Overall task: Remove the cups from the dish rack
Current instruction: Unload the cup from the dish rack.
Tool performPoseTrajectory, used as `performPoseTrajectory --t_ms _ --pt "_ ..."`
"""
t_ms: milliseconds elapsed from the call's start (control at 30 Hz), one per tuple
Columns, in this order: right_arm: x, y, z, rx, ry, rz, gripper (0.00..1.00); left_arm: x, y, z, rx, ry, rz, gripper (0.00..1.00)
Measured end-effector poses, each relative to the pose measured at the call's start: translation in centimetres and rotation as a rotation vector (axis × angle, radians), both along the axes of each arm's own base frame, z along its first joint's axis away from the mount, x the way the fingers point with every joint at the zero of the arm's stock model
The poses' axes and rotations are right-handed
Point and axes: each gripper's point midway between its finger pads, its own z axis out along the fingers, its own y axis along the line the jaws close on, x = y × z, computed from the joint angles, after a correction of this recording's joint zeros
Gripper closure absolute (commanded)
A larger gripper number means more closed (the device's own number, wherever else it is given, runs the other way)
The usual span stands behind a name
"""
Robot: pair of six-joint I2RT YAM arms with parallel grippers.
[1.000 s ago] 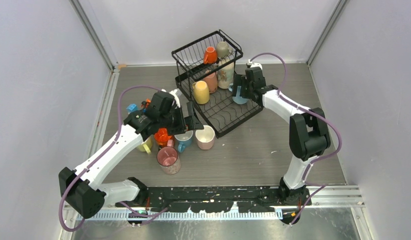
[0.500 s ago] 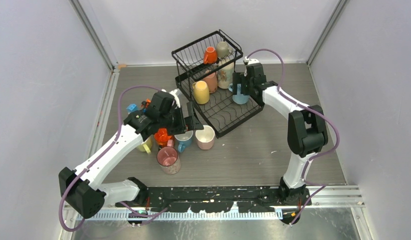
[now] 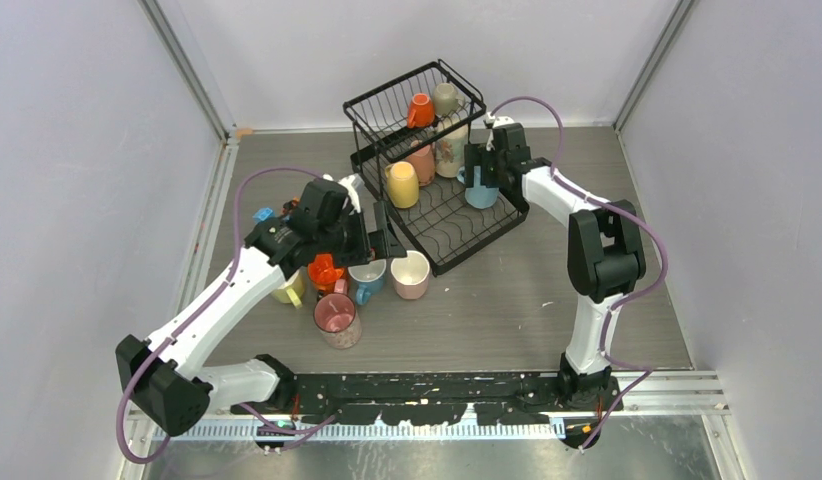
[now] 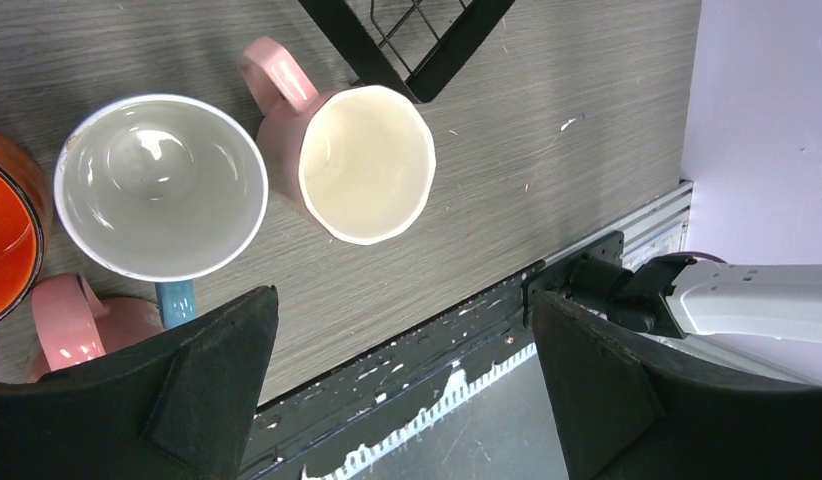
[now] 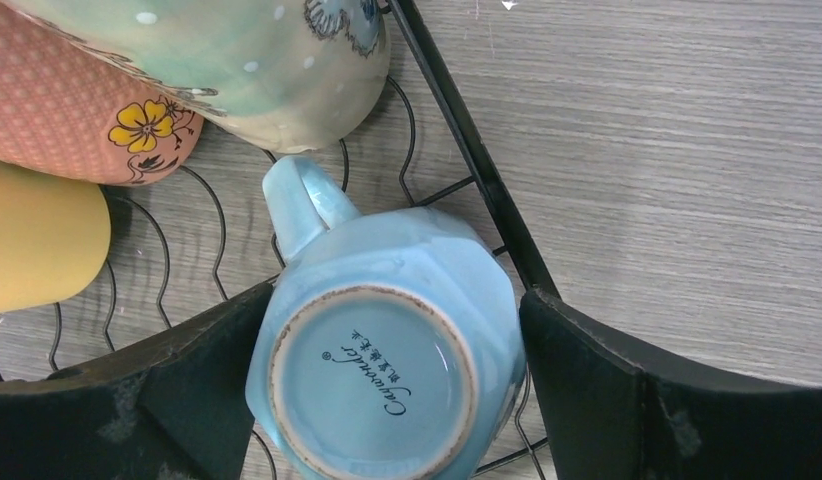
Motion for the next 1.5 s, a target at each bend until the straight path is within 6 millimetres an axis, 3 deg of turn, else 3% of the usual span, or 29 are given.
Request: performPoseTrajectory --t_ms 233,467,667,1233,1500 --pt "0.2 -0.2 0.1 -0.003 -0.008 -0.014 0.46 0.2 -0.1 -0.5 0.01 0.015 0.0 0.0" --pt "-0.4 -0.6 0.2 -0.001 0.014 -0.052 0.62 0.3 -0.2 -0.5 0.008 0.016 0.002 0.0" --pt "-2.1 -1.0 1.0 0.026 0.066 -0.1 0.65 0.4 -0.3 -0.3 -0.001 0.005 0.002 0.0" --pt "-6.6 -1.1 9.3 0.204 0.04 -0.191 0.67 1.6 -0.8 1.3 -0.066 -0.045 0.019 0.0" --pt "-9.5 0.8 12.6 0.382 0.061 -0.165 0.7 2.5 -2.3 3.0 -0.213 -0.086 0.042 0.0"
